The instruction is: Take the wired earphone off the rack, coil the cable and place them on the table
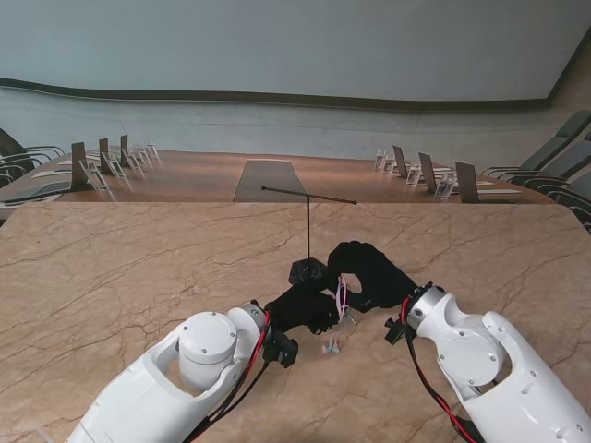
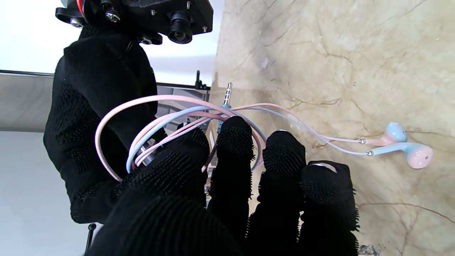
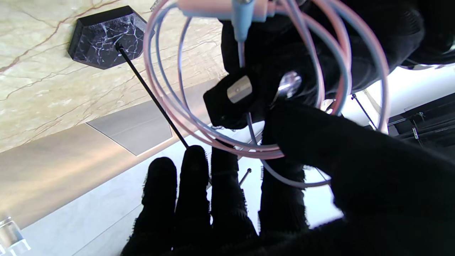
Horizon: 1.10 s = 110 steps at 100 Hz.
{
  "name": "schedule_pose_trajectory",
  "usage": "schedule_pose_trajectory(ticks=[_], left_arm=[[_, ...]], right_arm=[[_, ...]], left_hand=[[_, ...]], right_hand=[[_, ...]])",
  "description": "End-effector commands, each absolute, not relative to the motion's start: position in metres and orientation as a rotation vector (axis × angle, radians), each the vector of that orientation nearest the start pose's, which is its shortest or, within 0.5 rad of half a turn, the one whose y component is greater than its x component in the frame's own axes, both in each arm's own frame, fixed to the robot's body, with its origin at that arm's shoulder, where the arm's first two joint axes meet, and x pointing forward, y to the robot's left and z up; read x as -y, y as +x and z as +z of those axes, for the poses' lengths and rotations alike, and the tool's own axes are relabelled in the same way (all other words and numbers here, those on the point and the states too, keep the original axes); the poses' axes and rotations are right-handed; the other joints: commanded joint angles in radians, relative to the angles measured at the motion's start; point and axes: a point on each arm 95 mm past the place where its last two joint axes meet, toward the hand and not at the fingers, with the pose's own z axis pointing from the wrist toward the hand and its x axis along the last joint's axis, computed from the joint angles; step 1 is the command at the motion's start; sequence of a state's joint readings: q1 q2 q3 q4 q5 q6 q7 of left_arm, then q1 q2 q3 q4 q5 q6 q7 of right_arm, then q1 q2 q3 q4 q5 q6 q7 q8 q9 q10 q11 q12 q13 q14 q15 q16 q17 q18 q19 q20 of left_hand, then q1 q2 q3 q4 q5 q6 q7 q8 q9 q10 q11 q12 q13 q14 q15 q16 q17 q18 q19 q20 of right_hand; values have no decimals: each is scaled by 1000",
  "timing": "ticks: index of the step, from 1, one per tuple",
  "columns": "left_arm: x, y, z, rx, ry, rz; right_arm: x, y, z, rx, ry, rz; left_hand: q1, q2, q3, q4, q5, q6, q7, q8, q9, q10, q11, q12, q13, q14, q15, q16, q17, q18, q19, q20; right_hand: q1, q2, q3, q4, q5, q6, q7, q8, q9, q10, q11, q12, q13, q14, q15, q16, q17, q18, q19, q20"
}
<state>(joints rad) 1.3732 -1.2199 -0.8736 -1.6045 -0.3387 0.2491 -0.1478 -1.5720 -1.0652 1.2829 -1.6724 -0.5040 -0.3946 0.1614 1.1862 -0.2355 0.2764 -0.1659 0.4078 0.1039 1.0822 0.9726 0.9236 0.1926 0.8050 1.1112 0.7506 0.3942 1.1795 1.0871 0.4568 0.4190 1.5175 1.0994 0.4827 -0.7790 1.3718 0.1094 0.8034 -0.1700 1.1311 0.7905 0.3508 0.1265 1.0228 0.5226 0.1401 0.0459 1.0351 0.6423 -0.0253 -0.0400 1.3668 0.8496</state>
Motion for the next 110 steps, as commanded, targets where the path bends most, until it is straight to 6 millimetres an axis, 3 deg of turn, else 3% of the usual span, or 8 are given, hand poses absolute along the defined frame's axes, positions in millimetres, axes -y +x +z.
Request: schedule_pose_trajectory(ticks=[1, 17, 26, 37, 60, 77, 110], left_arm=[[164, 381, -322, -1184, -2716, -2045], [160, 382, -324, -1199, -2684, -2048], [157, 383, -325, -1200, -2660, -2051], [153, 384, -326, -1188, -2635, -2059], [148, 386, -326, -1160, -2627, -2067], [145, 386, -327, -1118, -2629, -2084], [142, 387, -326, -1078, -2607, -2106]], right_arm=[[-15, 387, -281, -1565, 1322, 2098], [-14, 387, -281, -1561, 1323, 2102], [-13, 387, -281, -1557, 1318, 2106], [-12, 387, -280, -1557, 1315, 2108], [-11, 386, -280, -1558, 1322, 2111], [-10, 385, -280, -1555, 1324, 2113], [-8, 385, -279, -1565, 1319, 2109]], left_hand=[[50, 19, -38, 39, -28, -55, 37, -19, -21, 8, -21, 3, -20, 20, -13, 2, -16, -21, -10, 20], [-27, 38, -89, 80, -22, -76, -65, -101, -63, 13, -35, -61, -67, 18, -37, 3, -65, -38, -43, 18], [-99, 55, -115, 100, -12, -79, -120, -133, -82, 5, -22, -107, -82, 14, -36, 10, -83, -46, -50, 26], [-159, 61, -125, 121, 22, -72, -209, -197, -93, 4, -15, -113, -92, 16, -31, 17, -92, -46, -52, 37], [-206, 103, -136, 120, 67, -24, -345, -286, -107, 23, -27, -118, -113, 35, -34, 23, -117, -39, -64, 53], [-207, 161, -169, 111, 178, -3, -448, -352, -106, 41, -32, -116, -122, 52, -35, 29, -132, -24, -73, 74], [-199, 174, -203, 116, 99, -31, -454, -318, -122, 34, -45, -119, -136, 48, -43, 28, -148, -32, -86, 80]], right_hand=[[93, 41, 78, -3, 59, -82, 148, 1, -11, -28, -20, -10, 7, -29, 2, 13, -12, -61, 34, 7], [99, 43, 78, -5, 57, -75, 154, -6, 23, -81, -93, -66, 10, -38, -7, -4, -12, -58, 36, 2], [100, 40, 80, -7, 60, -71, 155, -9, 83, -82, -99, -77, 30, -31, -4, -8, -11, -58, 50, 7], [101, 40, 82, -9, 59, -70, 156, -11, 175, -50, -82, -74, 79, -13, 8, -9, -10, -59, 85, 19], [101, 31, 91, -1, 75, -70, 155, -12, 296, 37, -25, -51, 185, 38, 43, -1, 65, -17, 107, 21], [95, 18, 102, 10, 91, -75, 150, -15, 376, 92, 5, -49, 260, 85, 74, 10, 128, 27, 122, 26], [88, -15, 132, 23, 126, -75, 139, -28, 493, 147, 30, -25, 370, 155, 126, 21, 231, 100, 152, 33]])
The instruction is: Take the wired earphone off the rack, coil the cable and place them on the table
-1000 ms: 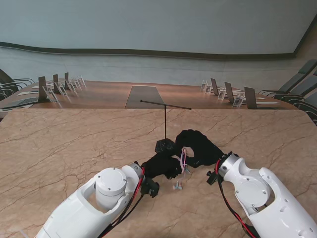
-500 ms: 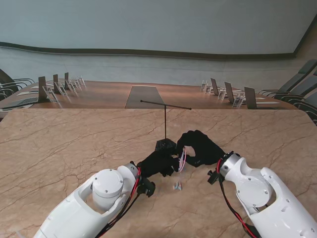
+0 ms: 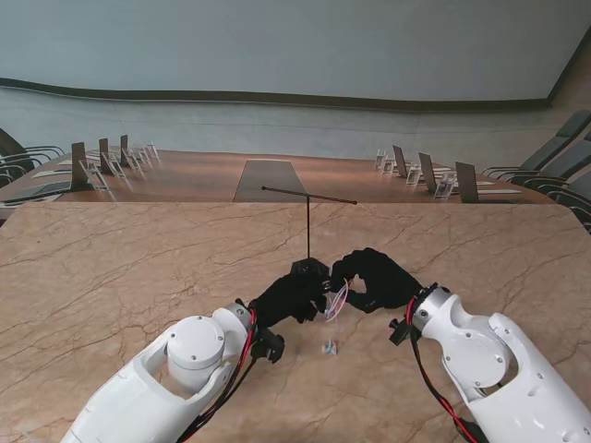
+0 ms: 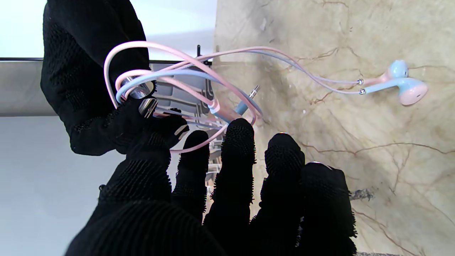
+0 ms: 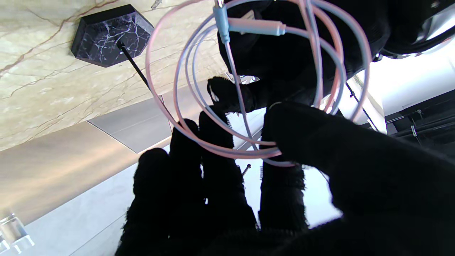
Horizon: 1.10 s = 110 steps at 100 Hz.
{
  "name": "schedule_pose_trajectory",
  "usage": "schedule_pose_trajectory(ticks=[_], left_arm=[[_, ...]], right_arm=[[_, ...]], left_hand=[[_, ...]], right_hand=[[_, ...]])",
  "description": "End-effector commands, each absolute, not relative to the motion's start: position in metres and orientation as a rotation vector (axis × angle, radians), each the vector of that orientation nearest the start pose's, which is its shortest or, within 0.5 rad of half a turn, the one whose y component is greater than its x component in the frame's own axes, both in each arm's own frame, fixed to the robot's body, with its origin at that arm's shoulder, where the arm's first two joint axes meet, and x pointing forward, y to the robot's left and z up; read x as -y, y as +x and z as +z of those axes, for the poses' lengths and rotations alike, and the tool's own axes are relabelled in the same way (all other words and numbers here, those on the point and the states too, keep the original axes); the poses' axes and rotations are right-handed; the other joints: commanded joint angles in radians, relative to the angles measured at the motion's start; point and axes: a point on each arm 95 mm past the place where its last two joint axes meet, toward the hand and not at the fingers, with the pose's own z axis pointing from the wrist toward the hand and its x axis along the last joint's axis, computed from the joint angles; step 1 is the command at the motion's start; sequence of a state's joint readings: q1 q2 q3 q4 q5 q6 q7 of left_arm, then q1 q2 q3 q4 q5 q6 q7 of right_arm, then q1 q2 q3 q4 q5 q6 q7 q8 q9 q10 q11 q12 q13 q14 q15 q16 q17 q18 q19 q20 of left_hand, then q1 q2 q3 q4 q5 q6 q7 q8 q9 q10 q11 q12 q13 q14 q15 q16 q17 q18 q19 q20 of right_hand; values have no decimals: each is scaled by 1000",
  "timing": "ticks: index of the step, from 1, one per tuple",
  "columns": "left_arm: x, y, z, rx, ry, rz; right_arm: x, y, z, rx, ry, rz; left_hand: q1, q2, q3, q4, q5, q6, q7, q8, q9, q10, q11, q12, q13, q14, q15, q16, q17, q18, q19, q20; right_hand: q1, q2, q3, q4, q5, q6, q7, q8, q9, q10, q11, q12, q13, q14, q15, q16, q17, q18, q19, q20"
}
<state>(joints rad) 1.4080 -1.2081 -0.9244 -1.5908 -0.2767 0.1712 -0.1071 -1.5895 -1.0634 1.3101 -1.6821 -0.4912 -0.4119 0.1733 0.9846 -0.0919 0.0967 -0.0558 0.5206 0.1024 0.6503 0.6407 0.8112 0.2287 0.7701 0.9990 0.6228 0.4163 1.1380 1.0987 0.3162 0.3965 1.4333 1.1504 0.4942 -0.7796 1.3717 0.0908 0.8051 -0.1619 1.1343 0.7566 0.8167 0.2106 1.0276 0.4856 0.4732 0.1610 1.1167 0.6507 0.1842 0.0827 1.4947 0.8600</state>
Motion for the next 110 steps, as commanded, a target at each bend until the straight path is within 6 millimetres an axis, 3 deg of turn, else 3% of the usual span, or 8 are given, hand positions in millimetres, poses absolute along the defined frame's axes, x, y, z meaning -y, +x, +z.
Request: schedule_pose_trajectory(ticks=[1, 31, 65, 78, 87, 110], left_arm=[[142, 387, -326, -1078, -2606, -2106], [141, 387, -326, -1026, -2586, -2127], [139, 389, -326, -992, -2555, -2157], [136, 389, -326, -981, -2532, -2169], [134, 389, -326, -988, -2498, -2180], [129, 384, -323, -1049, -2460, -2205]], right_arm=[[-8, 385, -279, -1565, 1319, 2109], [-3, 383, -277, -1575, 1313, 2086], [8, 381, -272, -1564, 1308, 2041], [13, 382, -270, -1558, 1310, 2010], [16, 383, -269, -1550, 1312, 1990], [23, 389, -262, -1521, 1301, 1958]], left_hand=[[3, 30, -24, 6, -16, -32, -22, 14, -9, -3, -10, -7, -8, 25, -1, 17, -7, -11, -1, 29], [22, 39, -49, 7, -116, -58, 9, 27, -38, -16, -18, -10, -35, 12, -18, 11, -34, -29, -22, 20], [35, 38, -59, 8, -137, -62, 31, 28, -44, -27, -11, -7, -38, 1, -17, 9, -37, -38, -24, 14], [63, 20, -76, 8, -170, -64, 183, 119, -31, -47, 25, 11, -21, -6, 9, 17, -23, -37, -7, 21], [76, 20, -85, 7, -186, -75, 277, 172, -14, -61, 52, 28, -2, -10, 28, 20, -4, -35, 7, 31], [93, 30, -98, 7, -148, -78, 388, 257, 34, -74, 93, 52, 44, -9, 62, 21, 43, -21, 38, 43]], right_hand=[[77, -15, 133, 42, 124, -83, 136, 6, 28, 63, 26, 12, 38, 41, 45, 13, 24, -22, 25, 23], [73, -40, 149, 46, 137, -83, 134, 3, 66, 82, 46, 34, 74, 65, 68, 18, 57, 2, 37, 27], [65, -79, 188, 43, 153, -76, 139, -8, 90, 105, 72, 44, 101, 87, 87, 27, 78, 18, 46, 34], [65, -106, 198, 54, 167, -74, 142, -16, 111, 116, 87, 49, 122, 99, 100, 32, 96, 28, 55, 39], [62, -122, 198, 88, 179, -72, 144, -23, 126, 124, 97, 52, 138, 109, 109, 33, 110, 36, 61, 43], [62, -133, 198, 102, 184, -70, 146, -26, 133, 132, 108, 59, 148, 119, 117, 30, 120, 40, 66, 47]])
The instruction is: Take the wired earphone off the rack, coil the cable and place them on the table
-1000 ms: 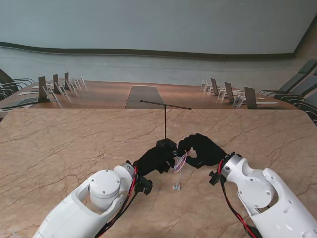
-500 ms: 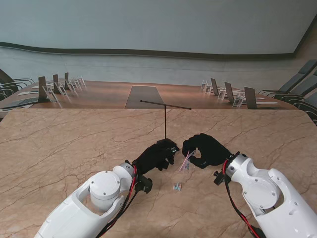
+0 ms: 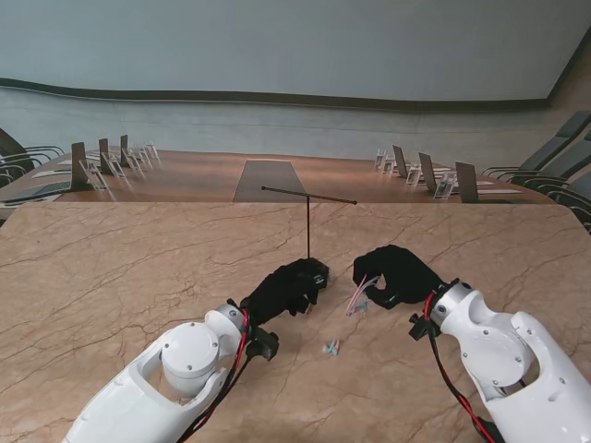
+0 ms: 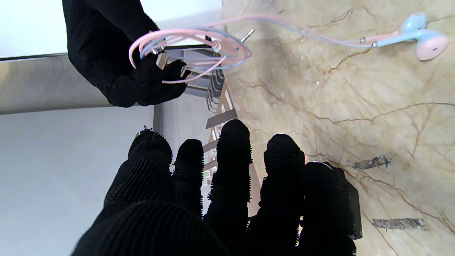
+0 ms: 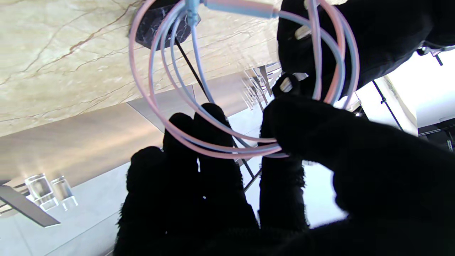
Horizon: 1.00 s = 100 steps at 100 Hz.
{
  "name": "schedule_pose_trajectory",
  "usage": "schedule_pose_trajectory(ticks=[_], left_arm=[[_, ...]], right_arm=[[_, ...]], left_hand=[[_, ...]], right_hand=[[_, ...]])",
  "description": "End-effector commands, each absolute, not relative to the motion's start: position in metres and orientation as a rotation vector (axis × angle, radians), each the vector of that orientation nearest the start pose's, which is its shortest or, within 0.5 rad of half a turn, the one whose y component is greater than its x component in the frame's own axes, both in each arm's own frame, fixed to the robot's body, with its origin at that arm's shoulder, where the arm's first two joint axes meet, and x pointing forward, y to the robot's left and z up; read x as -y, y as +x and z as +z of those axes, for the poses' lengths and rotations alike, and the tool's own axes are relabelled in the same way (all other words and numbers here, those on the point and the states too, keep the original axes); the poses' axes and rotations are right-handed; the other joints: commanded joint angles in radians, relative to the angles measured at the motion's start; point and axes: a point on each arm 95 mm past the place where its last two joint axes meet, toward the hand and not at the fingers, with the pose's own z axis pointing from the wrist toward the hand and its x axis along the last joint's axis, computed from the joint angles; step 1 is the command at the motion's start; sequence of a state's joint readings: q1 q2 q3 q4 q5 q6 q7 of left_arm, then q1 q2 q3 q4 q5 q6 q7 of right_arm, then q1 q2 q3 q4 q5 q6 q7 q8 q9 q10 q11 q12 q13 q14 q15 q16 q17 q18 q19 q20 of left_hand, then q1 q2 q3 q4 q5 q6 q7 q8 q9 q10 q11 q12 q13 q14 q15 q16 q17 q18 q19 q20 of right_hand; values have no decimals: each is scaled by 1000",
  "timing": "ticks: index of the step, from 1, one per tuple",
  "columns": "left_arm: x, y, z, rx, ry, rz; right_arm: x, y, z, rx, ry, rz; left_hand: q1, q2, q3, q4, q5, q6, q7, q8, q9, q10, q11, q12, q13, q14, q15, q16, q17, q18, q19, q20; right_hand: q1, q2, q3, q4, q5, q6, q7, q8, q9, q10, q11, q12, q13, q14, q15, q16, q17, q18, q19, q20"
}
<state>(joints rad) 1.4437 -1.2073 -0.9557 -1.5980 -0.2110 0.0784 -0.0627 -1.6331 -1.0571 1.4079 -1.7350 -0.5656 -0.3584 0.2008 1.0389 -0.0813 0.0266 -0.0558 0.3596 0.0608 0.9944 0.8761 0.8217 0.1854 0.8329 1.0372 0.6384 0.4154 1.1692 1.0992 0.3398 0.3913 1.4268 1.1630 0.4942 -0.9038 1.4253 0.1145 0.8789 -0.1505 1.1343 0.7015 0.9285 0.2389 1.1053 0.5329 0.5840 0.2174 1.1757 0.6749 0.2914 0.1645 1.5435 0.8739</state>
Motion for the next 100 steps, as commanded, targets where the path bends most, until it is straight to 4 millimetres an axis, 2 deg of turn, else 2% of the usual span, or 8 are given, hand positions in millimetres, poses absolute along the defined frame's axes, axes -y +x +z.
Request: schedule_pose_trajectory(ticks=[1, 36, 65, 71, 80, 93, 100], left_arm=[[129, 383, -323, -1054, -2459, -2206], [134, 367, -317, -1181, -2425, -2265], [139, 356, -310, -1255, -2390, -2326], [141, 353, -311, -1281, -2389, -2325], [146, 351, -312, -1314, -2396, -2313], [154, 351, -316, -1365, -2418, -2275], [158, 351, -319, -1384, -2435, -2254]], right_arm=[[23, 389, -262, -1519, 1300, 1957], [28, 400, -246, -1484, 1258, 1925], [28, 406, -234, -1473, 1237, 1889], [27, 408, -232, -1476, 1236, 1885], [25, 408, -229, -1481, 1231, 1879], [23, 408, -221, -1487, 1218, 1881], [21, 406, -217, -1493, 1205, 1880]], left_hand=[[40, 18, -28, 7, 14, -36, 46, 23, 24, -31, 31, 14, 29, -8, 31, 21, 19, -15, 44, 31], [35, 8, -29, 14, 31, -36, 51, 43, 43, -33, 38, 18, 52, -13, 44, 17, 46, -12, 58, 31], [34, -8, -13, 18, 82, -72, -22, -17, 33, -28, -8, -5, 44, -18, 31, 6, 43, -22, 51, 15], [33, -11, -4, 17, 107, -78, -60, -50, 27, -26, -52, -40, 36, -22, 2, -9, 31, -24, 34, -5], [35, -18, 7, 17, 157, -78, -133, -117, 7, -19, -128, -106, 4, -24, -83, -50, -17, -27, -25, -65], [38, -22, 12, 18, 175, -53, -211, -180, -21, -13, -204, -185, -33, -37, -171, -102, -68, -38, -74, -142], [39, -24, 13, 18, 177, -36, -244, -207, -31, -8, -228, -213, -40, -39, -187, -113, -80, -40, -80, -161]], right_hand=[[62, -9, 145, 79, 110, -81, 146, 29, 22, 104, 31, 12, 38, 63, 58, 5, 13, -42, 17, 33], [61, -12, 145, 72, 104, -86, 147, 32, 24, 112, 48, 18, 49, 72, 71, 4, 26, -41, 27, 43], [59, -13, 145, 66, 101, -88, 146, 27, 32, 117, 58, 20, 62, 82, 81, 4, 42, -35, 34, 50], [59, -13, 145, 65, 100, -88, 146, 26, 33, 119, 59, 21, 64, 84, 83, 3, 43, -33, 35, 51], [58, -12, 145, 63, 98, -88, 146, 24, 34, 122, 62, 23, 67, 87, 86, 3, 48, -29, 37, 52], [62, -18, 145, 65, 100, -81, 149, 17, 41, 130, 69, 26, 76, 97, 92, 3, 58, -22, 41, 55], [62, -23, 145, 72, 103, -80, 151, 12, 49, 134, 72, 28, 85, 103, 97, 3, 68, -16, 45, 57]])
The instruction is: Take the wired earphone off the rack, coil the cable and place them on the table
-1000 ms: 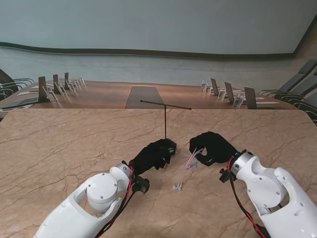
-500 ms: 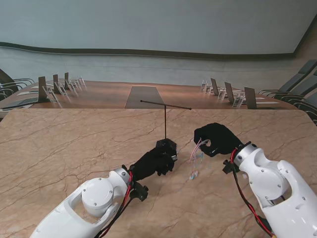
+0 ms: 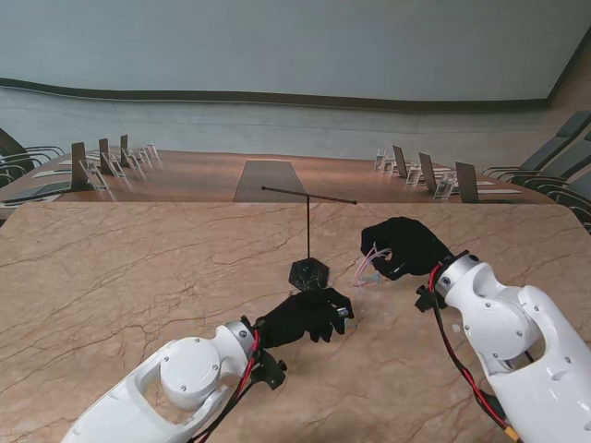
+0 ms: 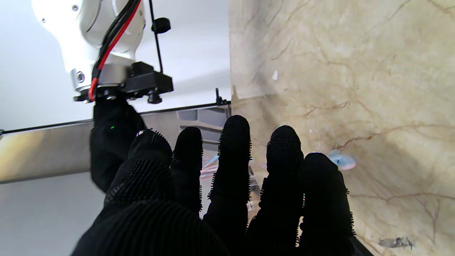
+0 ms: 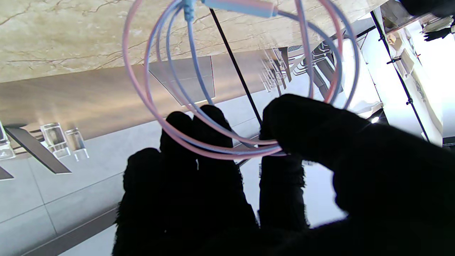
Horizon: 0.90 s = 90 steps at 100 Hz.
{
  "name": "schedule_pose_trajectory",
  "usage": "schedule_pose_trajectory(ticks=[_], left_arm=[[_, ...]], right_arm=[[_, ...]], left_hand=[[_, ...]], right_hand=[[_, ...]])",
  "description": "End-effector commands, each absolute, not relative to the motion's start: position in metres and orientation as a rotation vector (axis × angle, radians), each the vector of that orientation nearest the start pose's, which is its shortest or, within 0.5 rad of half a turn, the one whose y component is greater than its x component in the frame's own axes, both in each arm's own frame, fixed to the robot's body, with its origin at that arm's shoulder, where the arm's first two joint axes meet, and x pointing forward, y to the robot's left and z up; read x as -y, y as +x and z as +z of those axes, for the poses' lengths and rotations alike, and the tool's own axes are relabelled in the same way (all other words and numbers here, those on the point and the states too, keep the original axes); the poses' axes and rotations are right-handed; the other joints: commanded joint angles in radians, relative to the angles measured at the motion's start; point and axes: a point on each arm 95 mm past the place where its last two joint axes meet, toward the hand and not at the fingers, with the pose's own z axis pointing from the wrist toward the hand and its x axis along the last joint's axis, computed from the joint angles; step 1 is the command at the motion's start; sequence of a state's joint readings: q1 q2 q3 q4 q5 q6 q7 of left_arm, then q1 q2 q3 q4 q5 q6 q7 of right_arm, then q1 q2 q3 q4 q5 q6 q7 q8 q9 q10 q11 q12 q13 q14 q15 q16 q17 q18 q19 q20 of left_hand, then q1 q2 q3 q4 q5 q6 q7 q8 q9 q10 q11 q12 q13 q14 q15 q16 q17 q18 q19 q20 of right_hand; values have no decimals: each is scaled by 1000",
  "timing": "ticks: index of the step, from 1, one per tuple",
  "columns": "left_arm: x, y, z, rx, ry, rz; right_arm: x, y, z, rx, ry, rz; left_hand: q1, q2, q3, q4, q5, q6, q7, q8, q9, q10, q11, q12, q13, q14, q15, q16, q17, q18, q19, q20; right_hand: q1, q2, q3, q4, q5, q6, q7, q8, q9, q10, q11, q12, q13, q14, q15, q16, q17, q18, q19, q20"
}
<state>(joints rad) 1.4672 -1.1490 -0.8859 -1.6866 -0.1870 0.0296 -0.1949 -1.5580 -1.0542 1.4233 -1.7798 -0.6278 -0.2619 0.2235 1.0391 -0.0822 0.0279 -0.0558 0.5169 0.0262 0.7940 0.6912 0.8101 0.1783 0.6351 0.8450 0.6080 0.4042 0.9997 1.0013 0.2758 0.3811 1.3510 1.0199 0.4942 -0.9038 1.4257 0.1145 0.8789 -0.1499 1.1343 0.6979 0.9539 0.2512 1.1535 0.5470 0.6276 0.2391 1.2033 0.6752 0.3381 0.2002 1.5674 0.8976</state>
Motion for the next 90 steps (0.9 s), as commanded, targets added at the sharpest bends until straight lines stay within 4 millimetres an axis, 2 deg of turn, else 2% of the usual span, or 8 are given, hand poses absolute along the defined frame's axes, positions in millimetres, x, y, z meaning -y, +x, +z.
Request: schedule_pose_trajectory(ticks=[1, 20, 31, 50, 73, 90], left_arm=[[159, 351, -320, -1387, -2438, -2252], [169, 352, -325, -1434, -2467, -2223], [174, 352, -327, -1466, -2475, -2209], [182, 353, -328, -1503, -2472, -2192], [188, 357, -331, -1511, -2476, -2152], [189, 361, -333, -1491, -2477, -2137]], right_arm=[[21, 406, -216, -1494, 1203, 1879], [18, 401, -207, -1505, 1178, 1874], [15, 399, -203, -1507, 1170, 1877], [11, 397, -200, -1525, 1169, 1875], [3, 391, -198, -1557, 1165, 1890], [-1, 385, -194, -1576, 1150, 1909]], left_hand=[[41, -22, 14, 19, 18, 1, -48, -26, -19, 0, -32, -23, -11, -28, -18, -16, -17, -30, -4, -19], [39, -23, 13, 19, 70, 17, -117, -101, -12, 3, -58, -71, -14, -34, -54, -45, -31, -36, -14, -49], [33, -24, 21, 22, 111, 18, -172, -158, -8, -1, -91, -109, -21, -41, -103, -83, -54, -37, -38, -86], [18, -26, 43, 22, 141, 59, -272, -246, -10, 8, -164, -193, -29, -51, -172, -141, -79, -40, -63, -147], [-12, -17, 59, 26, 75, 84, -311, -256, -68, 7, -179, -215, -69, -76, -214, -170, -121, -63, -88, -186], [-74, 22, 59, 32, 12, 105, -338, -274, -112, 7, -196, -235, -102, -88, -243, -188, -149, -77, -114, -214]], right_hand=[[61, -23, 144, 74, 104, -81, 151, 16, 24, 122, 24, 14, 42, 82, 70, 3, 22, -51, 21, 33], [55, -26, 144, 93, 109, -80, 154, 5, 45, 131, 28, 22, 68, 98, 85, 0, 54, -34, 33, 36], [56, -26, 144, 96, 108, -78, 155, 2, 57, 140, 30, 28, 81, 111, 94, -3, 71, -20, 40, 37], [58, -27, 144, 98, 111, -69, 156, -6, 77, 151, 28, 38, 105, 129, 109, -11, 101, 5, 52, 35], [59, -18, 144, 93, 112, -64, 159, -12, 107, 167, 25, 50, 141, 154, 133, -23, 149, 43, 70, 32], [58, -10, 144, 90, 112, -64, 160, -13, 123, 172, 18, 57, 158, 162, 145, -31, 175, 62, 79, 26]])
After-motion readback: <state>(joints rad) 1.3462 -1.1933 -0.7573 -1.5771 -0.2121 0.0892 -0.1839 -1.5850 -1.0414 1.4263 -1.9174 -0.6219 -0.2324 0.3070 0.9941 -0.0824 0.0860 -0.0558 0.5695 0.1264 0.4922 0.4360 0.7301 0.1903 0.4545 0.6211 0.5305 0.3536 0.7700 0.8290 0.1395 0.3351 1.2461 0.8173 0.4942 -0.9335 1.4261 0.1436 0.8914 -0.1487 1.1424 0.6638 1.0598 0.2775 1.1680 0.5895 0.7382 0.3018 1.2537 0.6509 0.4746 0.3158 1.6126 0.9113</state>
